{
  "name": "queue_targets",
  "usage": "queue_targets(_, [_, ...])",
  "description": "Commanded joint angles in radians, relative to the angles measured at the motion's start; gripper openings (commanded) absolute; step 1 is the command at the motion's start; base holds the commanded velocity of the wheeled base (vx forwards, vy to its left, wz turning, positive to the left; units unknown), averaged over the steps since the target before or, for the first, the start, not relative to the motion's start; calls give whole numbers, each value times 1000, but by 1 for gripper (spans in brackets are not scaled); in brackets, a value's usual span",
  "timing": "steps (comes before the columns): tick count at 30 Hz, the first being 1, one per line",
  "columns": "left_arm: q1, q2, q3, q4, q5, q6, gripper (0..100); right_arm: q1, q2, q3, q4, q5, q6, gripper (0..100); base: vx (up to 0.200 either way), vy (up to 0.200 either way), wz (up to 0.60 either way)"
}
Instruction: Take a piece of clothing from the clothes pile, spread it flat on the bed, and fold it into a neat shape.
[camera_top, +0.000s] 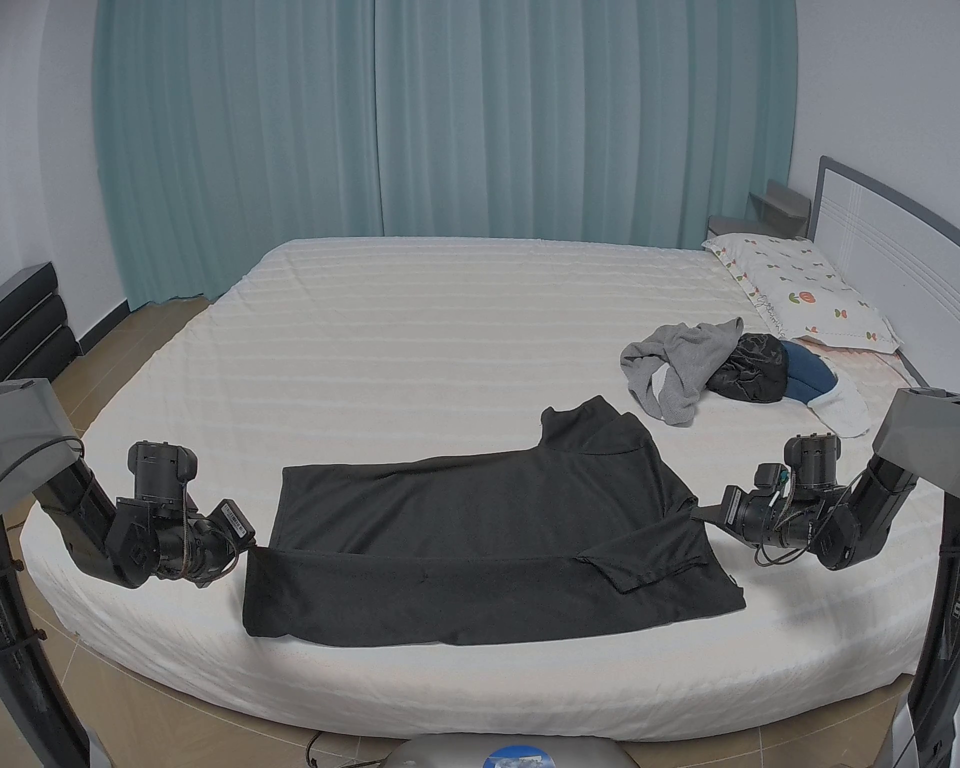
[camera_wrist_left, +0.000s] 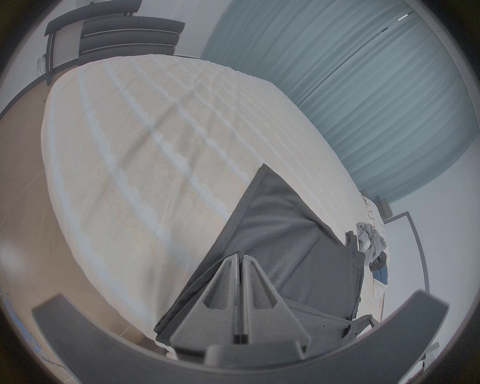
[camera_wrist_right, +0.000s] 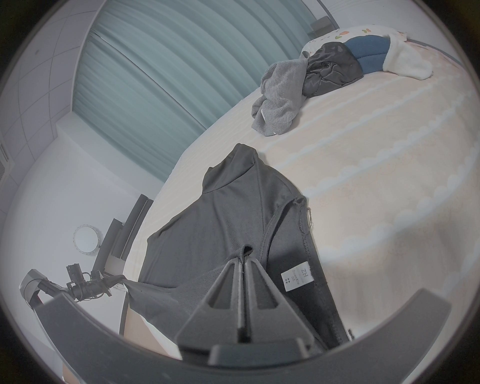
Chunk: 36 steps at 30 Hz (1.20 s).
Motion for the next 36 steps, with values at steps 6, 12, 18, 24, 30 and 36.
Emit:
queue_targets(6, [3, 128, -63, 0, 2, -1, 0, 8, 65, -49, 0, -6, 3, 0, 0, 0, 0])
queue_targets(12, [1, 165, -78, -2, 2, -1, 100, 5, 97, -78, 2, -10, 6, 100, 0, 0, 0])
queue_targets(18, [6, 171, -84, 0, 2, -5, 100, 7, 60, -77, -4, -12, 66, 100, 0, 0, 0])
queue_targets(24, [9, 160, -75, -2, -5, -59, 100, 22, -103, 43, -4, -10, 187, 100, 0, 0, 0])
queue_targets(30, [31, 130, -40, -5, -18, -65, 100, 120, -208, 204, -6, -66, 339, 100, 0, 0, 0])
queue_targets(36, [58, 122, -9, -8, -54, -68, 100, 206, -144, 216, -12, -190, 509, 100, 0, 0, 0])
